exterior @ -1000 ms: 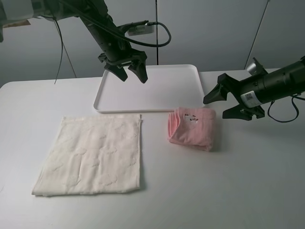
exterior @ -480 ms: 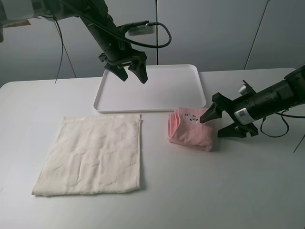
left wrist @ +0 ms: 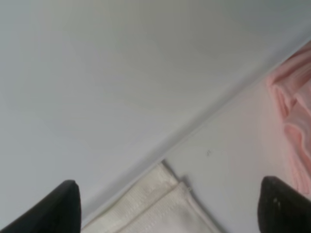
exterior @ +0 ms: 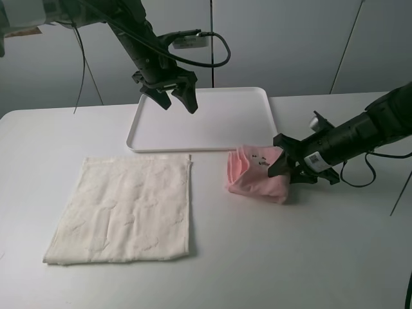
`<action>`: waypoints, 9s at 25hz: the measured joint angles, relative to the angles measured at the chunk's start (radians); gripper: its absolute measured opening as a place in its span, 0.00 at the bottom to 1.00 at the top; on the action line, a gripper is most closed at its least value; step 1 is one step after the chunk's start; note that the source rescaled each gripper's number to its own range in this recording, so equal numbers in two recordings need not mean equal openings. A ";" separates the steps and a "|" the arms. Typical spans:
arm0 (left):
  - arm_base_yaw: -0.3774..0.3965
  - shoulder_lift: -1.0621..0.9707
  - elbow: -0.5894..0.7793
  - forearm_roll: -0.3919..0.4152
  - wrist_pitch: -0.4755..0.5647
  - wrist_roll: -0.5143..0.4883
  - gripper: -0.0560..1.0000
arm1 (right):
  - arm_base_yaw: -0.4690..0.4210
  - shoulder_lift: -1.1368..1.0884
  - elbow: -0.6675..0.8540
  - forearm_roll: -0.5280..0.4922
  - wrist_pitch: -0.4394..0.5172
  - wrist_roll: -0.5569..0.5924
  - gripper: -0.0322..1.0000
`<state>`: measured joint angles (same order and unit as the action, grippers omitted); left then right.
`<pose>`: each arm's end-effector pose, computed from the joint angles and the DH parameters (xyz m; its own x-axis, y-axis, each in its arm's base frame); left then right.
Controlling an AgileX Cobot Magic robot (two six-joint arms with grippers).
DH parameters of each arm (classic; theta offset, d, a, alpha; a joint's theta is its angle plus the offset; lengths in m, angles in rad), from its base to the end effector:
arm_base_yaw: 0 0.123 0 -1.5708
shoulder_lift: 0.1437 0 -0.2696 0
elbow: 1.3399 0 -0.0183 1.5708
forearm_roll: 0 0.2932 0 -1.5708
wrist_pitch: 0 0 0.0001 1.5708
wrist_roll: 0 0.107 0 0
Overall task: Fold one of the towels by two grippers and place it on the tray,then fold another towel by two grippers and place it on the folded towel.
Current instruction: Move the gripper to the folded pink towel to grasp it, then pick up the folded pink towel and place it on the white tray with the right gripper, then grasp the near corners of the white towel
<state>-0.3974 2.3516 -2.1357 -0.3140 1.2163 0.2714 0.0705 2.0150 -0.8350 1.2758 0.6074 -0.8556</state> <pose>0.4793 -0.2348 0.1664 -0.8149 0.5066 -0.2816 0.5709 0.7853 -0.2396 0.3203 0.0813 0.0093 -0.9710 0.2279 -0.0720 0.1432 0.7959 0.5883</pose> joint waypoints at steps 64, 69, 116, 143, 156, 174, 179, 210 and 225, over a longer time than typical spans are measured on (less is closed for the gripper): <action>0.256 -0.093 0.024 -0.021 0.002 -0.007 0.98 | 0.147 0.531 -1.033 -0.034 0.119 0.260 0.34; 0.256 -0.093 0.026 -0.021 0.002 -0.007 0.98 | 0.147 0.531 -1.033 -0.064 0.149 0.262 0.94; 0.256 -0.661 1.270 0.267 -0.306 0.840 0.98 | 0.660 -0.121 -0.537 -1.105 0.373 0.120 0.99; 0.168 -0.667 1.512 0.430 -0.542 0.857 0.98 | 0.854 -0.016 -0.537 -1.258 0.363 0.119 0.99; 0.108 -0.667 1.513 0.425 -0.570 0.857 0.98 | 0.852 -0.016 -0.537 -1.220 0.363 0.133 0.99; 0.065 -0.686 1.616 0.444 -0.638 0.857 0.98 | 0.852 -0.016 -0.537 -1.212 0.322 0.133 0.99; 0.065 -0.690 1.691 0.476 -0.716 0.857 0.98 | 0.852 -0.016 -0.537 -1.212 0.321 0.131 0.99; 0.065 -0.702 1.730 0.490 -0.780 0.855 0.98 | 1.015 0.073 -0.428 -1.206 0.229 0.095 0.96; 0.065 -0.702 1.730 0.491 -0.780 0.855 0.98 | 1.015 0.121 -0.419 -1.205 0.193 0.176 0.92</action>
<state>-0.3325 1.6494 -0.4053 0.1766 0.4365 1.1262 1.0852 2.1361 -1.2543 0.0705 0.8005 -0.6792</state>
